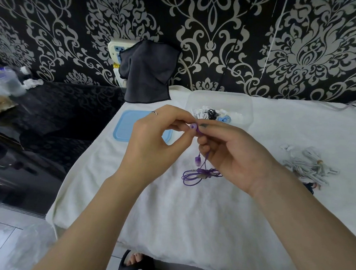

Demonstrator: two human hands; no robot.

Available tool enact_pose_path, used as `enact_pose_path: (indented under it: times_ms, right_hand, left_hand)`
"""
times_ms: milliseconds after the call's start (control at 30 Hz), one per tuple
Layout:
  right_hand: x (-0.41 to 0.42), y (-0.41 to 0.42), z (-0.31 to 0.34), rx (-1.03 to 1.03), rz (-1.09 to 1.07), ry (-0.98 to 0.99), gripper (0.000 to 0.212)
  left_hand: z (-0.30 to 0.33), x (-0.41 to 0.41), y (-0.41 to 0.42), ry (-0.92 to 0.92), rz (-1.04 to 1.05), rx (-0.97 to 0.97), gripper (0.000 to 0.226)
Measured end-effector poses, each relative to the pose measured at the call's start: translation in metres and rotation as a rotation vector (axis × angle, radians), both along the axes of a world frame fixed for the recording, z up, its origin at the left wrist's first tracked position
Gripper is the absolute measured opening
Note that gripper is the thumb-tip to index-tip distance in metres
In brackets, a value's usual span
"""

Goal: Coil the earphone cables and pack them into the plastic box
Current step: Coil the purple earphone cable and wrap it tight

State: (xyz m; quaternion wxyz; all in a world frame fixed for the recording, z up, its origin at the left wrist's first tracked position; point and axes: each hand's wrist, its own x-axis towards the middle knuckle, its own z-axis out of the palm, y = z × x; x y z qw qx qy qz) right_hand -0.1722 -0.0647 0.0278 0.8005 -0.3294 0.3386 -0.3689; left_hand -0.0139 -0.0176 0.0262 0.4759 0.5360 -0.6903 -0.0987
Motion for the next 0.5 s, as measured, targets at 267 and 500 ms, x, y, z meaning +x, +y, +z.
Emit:
enact_pose_path:
  times_ms: [267,500]
  right_hand:
    - [0.0018,0.0012,-0.0013,0.051,0.002,-0.065,0.016]
    - [0.0054,0.0044,-0.0012,0.178,-0.007,-0.172,0.014]
  left_hand:
    - [0.0011,0.0008,0.0006,-0.104,-0.013,-0.088,0.01]
    - [0.001,0.0004,0.0009,-0.18,0.002,-0.128,0.009]
